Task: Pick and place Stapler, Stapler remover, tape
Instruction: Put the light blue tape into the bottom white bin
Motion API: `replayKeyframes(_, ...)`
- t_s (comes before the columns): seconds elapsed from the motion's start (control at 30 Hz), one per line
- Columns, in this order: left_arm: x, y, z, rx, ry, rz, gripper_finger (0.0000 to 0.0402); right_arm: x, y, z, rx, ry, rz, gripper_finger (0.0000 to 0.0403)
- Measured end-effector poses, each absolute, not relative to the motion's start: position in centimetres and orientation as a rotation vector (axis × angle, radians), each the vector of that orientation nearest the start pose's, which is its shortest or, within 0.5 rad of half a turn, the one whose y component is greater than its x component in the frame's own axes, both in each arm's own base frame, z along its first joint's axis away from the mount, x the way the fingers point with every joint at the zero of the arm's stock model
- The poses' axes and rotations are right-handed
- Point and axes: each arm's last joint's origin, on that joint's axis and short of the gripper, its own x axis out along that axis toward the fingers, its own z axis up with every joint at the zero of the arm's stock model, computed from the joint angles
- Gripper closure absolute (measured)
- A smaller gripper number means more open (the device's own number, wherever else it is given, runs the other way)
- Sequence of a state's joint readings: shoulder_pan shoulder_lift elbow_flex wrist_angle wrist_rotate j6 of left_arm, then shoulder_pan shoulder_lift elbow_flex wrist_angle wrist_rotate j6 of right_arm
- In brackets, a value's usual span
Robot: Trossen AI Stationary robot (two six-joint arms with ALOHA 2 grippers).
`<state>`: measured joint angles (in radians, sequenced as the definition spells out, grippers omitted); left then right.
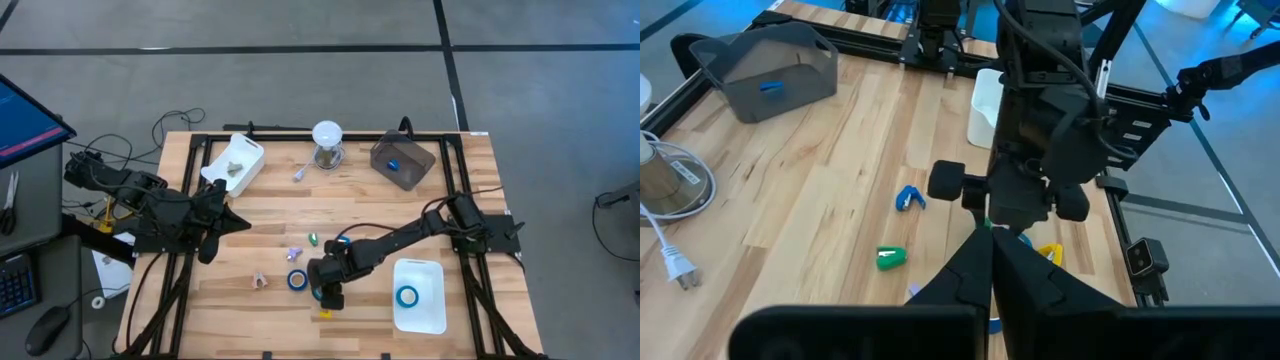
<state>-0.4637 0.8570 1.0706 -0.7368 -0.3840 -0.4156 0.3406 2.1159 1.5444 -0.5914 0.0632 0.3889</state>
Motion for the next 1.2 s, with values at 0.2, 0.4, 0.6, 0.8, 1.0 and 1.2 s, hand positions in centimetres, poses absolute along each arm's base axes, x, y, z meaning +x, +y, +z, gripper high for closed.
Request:
replayKeyframes(0.2, 14.4, -6.0, 36.6, -0.193, 0.483, 0.022, 0.0399, 41.2, 13.6, 15.7, 0.126, 1.175, 0.043, 0.0246)
replayKeyframes(0.4, 14.4, -6.0, 36.6, -0.192, 0.484, 0.023, 0.0399, 40.7, 13.4, 15.0, 0.136, 1.2, 0.062, 0.0247)
replayKeyframes(0.6, 14.4, -6.0, 36.6, -0.191, 0.486, 0.023, 0.0399, 40.7, 13.5, 14.8, 0.134, 1.192, 0.067, 0.0252)
replayKeyframes(0.8, 14.4, -6.0, 36.6, -0.191, 0.485, 0.023, 0.0399, 41.4, 13.8, 12.3, 0.162, 1.22, 0.1, 0.0251)
replayKeyframes(1.0, 14.4, -6.0, 36.5, -0.188, 0.491, 0.024, 0.0399, 41.5, 14.3, 11.4, 0.169, 1.221, 0.078, 0.0262)
replayKeyframes(1.2, 14.4, -6.0, 36.5, -0.19, 0.488, 0.024, 0.0399, 41.5, 14.3, 11.8, 0.148, 1.198, 0.057, 0.0342)
